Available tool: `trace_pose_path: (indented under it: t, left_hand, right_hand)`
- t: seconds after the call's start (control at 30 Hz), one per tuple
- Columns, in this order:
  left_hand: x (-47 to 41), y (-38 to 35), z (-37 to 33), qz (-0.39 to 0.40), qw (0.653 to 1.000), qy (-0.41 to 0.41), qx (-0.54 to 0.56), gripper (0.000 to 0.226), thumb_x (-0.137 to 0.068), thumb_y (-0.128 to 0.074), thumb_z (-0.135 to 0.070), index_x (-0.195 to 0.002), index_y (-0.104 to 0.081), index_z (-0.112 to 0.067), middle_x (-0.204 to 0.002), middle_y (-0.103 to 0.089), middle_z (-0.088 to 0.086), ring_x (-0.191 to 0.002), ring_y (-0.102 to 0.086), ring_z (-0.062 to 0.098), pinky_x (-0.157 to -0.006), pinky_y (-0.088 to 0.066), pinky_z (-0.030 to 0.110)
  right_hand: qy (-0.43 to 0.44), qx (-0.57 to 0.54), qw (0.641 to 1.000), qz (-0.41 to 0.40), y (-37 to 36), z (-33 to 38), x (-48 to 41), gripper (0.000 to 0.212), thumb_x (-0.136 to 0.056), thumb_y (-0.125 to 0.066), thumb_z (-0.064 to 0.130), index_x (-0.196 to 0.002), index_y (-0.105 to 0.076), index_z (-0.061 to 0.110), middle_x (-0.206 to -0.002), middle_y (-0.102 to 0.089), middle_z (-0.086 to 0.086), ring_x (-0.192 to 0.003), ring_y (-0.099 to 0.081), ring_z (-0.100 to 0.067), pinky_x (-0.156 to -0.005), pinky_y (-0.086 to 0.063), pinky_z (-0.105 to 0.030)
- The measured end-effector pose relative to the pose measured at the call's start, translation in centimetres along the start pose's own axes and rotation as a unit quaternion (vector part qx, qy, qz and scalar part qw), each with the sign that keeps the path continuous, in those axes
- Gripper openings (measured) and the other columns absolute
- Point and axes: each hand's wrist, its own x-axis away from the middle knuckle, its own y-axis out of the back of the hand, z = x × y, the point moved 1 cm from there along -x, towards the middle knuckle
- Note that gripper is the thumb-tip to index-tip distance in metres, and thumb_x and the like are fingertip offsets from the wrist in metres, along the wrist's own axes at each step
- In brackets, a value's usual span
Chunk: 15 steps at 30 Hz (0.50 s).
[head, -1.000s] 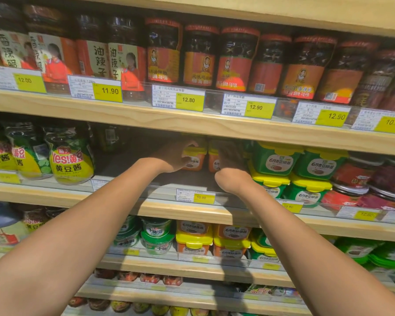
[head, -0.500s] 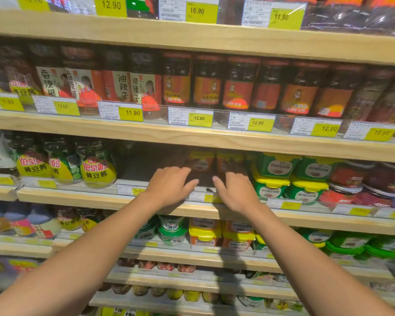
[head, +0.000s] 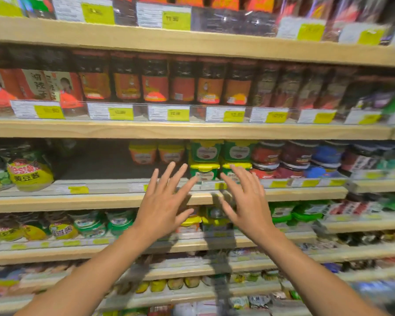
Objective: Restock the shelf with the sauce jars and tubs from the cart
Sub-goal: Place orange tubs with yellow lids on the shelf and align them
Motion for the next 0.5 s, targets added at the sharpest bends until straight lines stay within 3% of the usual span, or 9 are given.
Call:
trace_pose_path:
  t: [0.13,0.5]
  left_hand:
    - [-2.4,-1.5,-8.5,0.01,0.998,-0.055,0.014,0.086,-0.09,-0.054,-0.065,-0.16,-0.021,-0.028,-0.169,-0.012,0.01,-0.155,-0.006,0.036,-0.12,-0.019,0.062]
    - [-9.0,-7.3,-33.9,0.056,0.972,-0.183,0.135,0.089,-0.088,-0.061,-0.061,-0.16,-0.02,-0.028,-0.168,-0.013,0.008,-0.155,-0.006,0.034,-0.122,-0.016,0.059]
  right_hand:
    - [-0.063,0.051,0.997,0.01,3.8,-6.7,6.0,0.067,-0.089,-0.064,0.041,-0.149,-0.039,0.024,-0.159,-0.029,-0.006,-0.147,-0.027,-0.027,-0.117,-0.025,-0.053]
    - [-0.266,0.139,0.952,0.054,12.6,-22.8,25.7,0.064,-0.089,-0.064,0.045,-0.147,-0.042,0.026,-0.16,-0.027,-0.003,-0.148,-0.025,-0.026,-0.118,-0.021,-0.055]
